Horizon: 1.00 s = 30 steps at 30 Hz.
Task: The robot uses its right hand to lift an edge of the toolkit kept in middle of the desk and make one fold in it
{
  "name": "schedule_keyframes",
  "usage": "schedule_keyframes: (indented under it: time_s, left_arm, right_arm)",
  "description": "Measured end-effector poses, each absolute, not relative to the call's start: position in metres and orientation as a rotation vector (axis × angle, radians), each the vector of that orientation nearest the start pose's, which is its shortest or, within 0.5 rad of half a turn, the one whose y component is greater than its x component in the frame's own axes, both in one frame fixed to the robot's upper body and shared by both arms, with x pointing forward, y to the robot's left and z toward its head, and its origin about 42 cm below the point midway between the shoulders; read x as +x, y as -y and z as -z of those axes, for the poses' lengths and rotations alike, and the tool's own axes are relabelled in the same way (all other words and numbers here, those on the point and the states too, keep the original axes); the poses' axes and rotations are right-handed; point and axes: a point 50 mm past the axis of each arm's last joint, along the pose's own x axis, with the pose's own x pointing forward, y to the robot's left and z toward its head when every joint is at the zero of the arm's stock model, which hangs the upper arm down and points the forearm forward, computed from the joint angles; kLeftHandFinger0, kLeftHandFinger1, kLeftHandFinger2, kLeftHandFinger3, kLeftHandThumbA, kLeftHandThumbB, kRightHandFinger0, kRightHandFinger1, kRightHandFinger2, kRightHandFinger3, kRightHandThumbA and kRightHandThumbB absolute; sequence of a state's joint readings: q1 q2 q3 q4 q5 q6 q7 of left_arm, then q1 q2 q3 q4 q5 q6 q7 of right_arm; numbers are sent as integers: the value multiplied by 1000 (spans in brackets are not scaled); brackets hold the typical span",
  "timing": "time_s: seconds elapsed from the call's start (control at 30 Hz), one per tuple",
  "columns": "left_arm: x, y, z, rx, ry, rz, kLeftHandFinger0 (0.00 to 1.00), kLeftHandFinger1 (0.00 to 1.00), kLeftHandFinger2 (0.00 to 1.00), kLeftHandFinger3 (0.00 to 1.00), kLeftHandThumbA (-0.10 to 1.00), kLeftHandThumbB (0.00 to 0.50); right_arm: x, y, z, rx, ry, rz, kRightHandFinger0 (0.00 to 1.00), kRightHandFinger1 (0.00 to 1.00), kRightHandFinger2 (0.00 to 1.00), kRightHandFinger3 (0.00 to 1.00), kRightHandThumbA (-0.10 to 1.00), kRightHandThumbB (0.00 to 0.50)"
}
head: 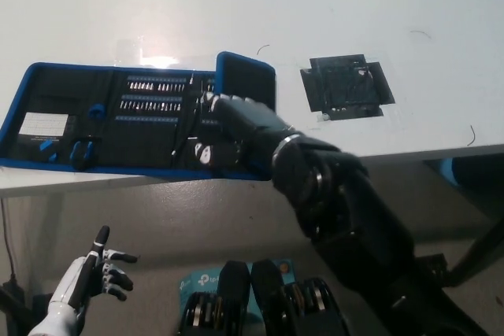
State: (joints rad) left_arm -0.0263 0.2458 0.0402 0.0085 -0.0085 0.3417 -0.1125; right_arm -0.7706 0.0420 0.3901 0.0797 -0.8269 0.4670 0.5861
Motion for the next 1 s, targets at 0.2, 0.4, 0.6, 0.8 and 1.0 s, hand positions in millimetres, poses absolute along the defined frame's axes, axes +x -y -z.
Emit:
schedule_keyframes:
  time_s: [0.2,0.4,0.6,0.8,1.0]
  left_arm:
    - [288,-302,-87,207,-335,31,378,377,275,454,1000,500]
    - [287,-303,-84,206,-347,29,384,386,285,447,1000,498]
    - [287,-302,-83,203,-351,28,394,381,265,433,1000,499]
    - [286,-302,-82,201,-352,26,378,380,309,469,1000,500]
    - [286,-303,-82,201,-353,24,386,374,285,463,1000,500]
  right_arm:
    - [421,81,-349,-891,241,-482,1000,1000,1000,1000,378,352]
    - [407,149,-357,-732,276,-377,1000,1000,1000,1000,292,219]
    - [383,204,-294,-576,143,-324,871,1000,1000,1000,298,188]
    - [353,258,-221,-409,7,-199,720,853,908,960,246,119]
    - [334,298,-159,-271,-105,-68,699,785,819,897,48,92]
